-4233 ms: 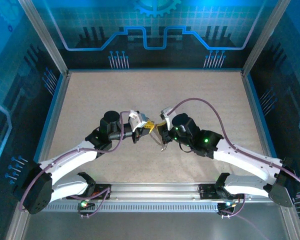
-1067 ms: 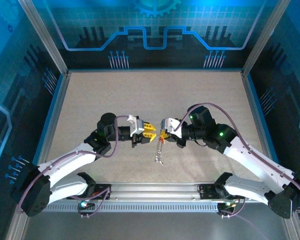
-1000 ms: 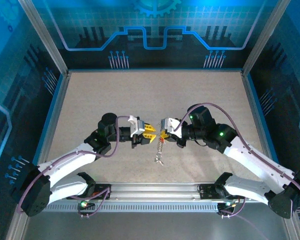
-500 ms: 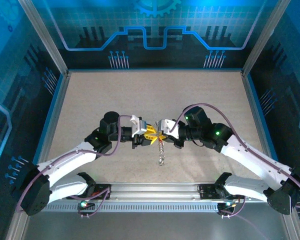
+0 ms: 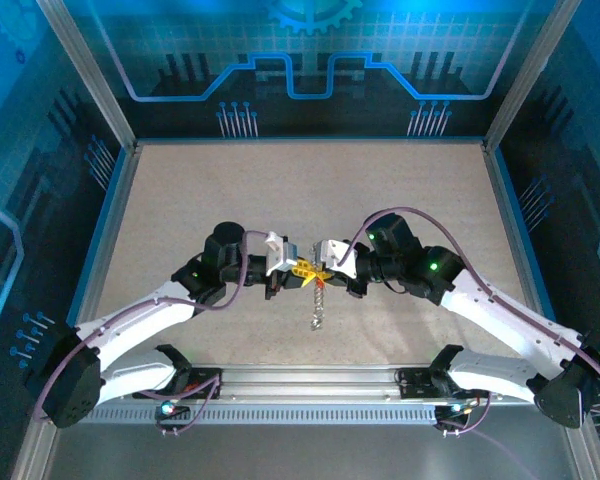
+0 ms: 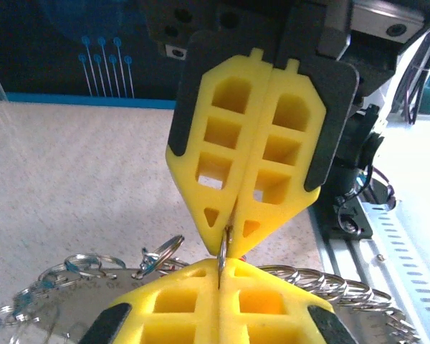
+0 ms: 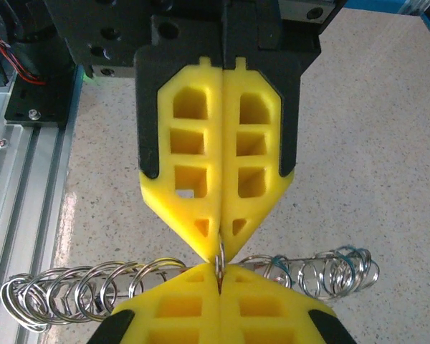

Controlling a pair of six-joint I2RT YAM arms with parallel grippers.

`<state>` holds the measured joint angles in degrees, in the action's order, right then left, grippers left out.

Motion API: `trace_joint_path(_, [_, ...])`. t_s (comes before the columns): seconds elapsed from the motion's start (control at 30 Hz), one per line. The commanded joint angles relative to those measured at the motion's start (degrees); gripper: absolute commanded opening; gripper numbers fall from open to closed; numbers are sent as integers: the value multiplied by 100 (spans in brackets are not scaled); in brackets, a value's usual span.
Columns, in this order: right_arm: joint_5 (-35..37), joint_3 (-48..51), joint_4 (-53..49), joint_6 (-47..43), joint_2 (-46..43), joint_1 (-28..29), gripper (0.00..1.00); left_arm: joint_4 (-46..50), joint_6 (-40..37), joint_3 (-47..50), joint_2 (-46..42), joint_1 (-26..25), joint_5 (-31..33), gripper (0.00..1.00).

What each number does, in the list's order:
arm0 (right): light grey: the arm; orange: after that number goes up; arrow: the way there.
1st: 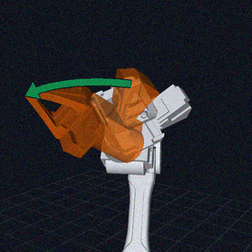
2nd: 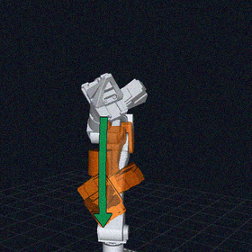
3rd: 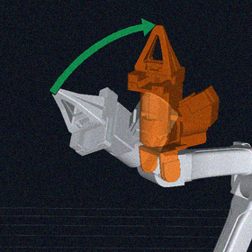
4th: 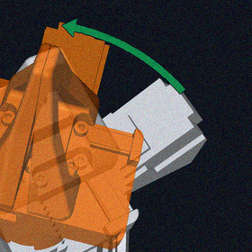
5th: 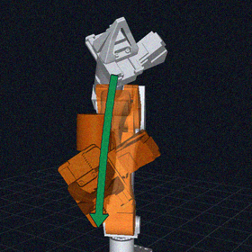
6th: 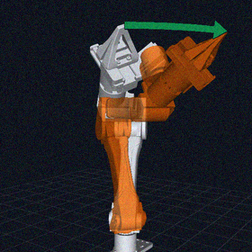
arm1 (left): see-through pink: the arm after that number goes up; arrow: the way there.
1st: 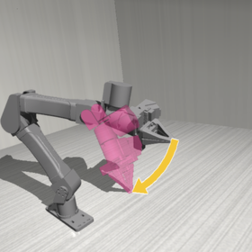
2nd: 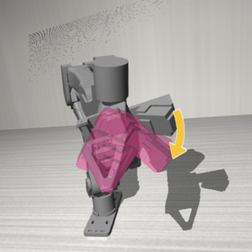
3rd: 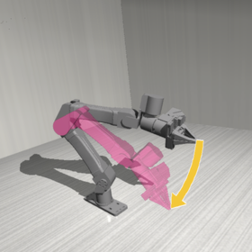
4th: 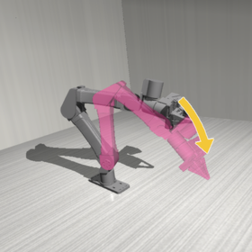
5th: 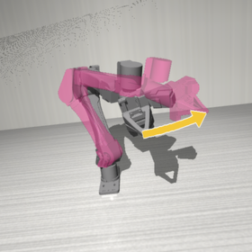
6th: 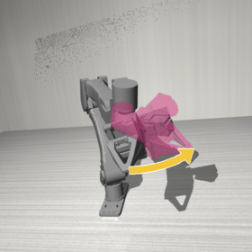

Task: Put the keys on the keyring

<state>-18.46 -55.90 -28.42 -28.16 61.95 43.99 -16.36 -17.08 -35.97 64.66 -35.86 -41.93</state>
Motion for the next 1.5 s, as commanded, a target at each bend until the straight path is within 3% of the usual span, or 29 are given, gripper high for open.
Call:
trace_joint_path(0.0, [-198, -214, 142, -50, -33, 109, 0, 290, -213, -222, -36, -53, -224, 0])
trace_joint_path(0.07, [-245, -183, 206, 7, -45, 115, 1, 512, -364, -311, -40, -49, -369, 0])
trace_joint_path(0.17, [-233, -26, 380, 56, -188, 81, 24, 528, -454, -330, -57, -55, -587, 0])
trace_joint_path(0.27, [-271, 120, 401, 54, -408, -19, 29, 4, -282, -135, -149, -37, -770, 0])
trace_joint_path(0.63, [-805, 118, -162, -93, -746, -137, 25, -1211, 209, 253, -94, 6, -1046, 0])
trace_joint_path(0.83, [-908, 203, -288, -141, -763, -129, 29, -1611, 348, 383, -130, 4, -979, 0])
trace_joint_path(1.0, [-879, 214, -260, -129, -757, -120, 23, -1923, 519, 492, -139, 5, -952, 0])
trace_joint_path(1.13, [-839, 165, -305, -137, -644, -34, 12, -2001, 565, 511, -139, 8, -948, 0])
trace_joint_path(1.47, [-591, 270, -9, -53, -570, 92, 9, -2460, 802, 604, -77, 8, -931, 0])
